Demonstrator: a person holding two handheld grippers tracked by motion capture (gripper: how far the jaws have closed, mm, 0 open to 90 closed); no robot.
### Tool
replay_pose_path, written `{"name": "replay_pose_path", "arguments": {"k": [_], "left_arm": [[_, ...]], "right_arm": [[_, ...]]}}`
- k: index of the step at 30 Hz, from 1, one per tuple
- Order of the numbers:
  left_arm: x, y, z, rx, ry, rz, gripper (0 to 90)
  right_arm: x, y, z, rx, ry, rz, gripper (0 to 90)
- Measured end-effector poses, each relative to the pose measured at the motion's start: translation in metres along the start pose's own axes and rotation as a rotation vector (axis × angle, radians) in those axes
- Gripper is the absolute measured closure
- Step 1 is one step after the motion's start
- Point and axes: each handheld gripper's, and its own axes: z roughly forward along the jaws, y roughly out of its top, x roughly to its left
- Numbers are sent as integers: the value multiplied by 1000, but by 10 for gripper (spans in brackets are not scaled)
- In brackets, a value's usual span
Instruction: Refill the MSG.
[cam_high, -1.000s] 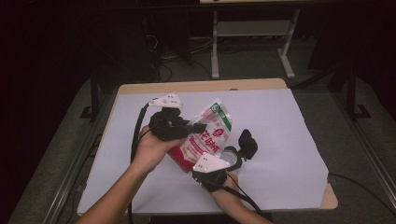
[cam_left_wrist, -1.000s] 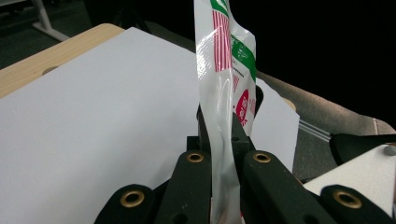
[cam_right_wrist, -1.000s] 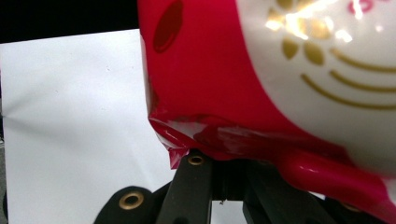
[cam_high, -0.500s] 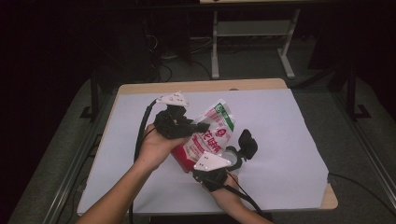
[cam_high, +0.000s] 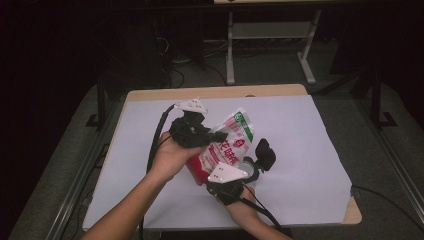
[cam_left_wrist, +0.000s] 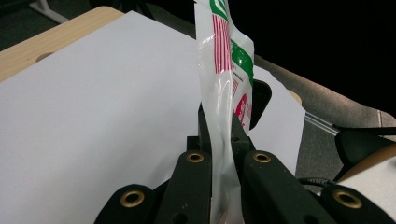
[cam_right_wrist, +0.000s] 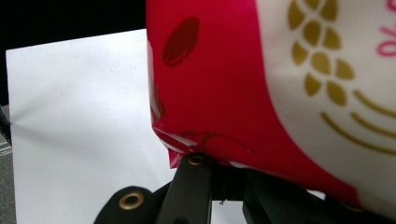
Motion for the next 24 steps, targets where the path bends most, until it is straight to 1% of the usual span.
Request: {"name": "replay_pose_path", "arguments": {"k": [2, 6, 11, 12, 14, 17, 20, 24], "left_arm": [[0, 1, 1, 6, 2, 4, 900], [0, 2, 3, 0, 5, -9, 900], [0, 2, 4, 2, 8, -14, 900], [1, 3, 4, 6, 9, -7, 900], [0, 3, 6, 3, 10, -17, 900], [0, 3, 7, 8, 12, -18, 900], [0, 3, 7, 14, 13, -12, 900], [-1, 4, 9, 10, 13, -21, 900]], "right_arm": [[0, 0, 0, 0, 1, 1, 900], [0, 0, 0, -1, 3, 2, 899], [-1, 0, 0, -4, 3, 0, 899], [-2, 0, 0, -5, 1, 0, 899], [-1, 0, 0, -5, 2, 2, 899], [0, 0, 0, -5, 3, 2, 899], [0, 0, 0, -7, 4, 3, 900], [0, -1, 0, -10, 8, 5, 900]]}}
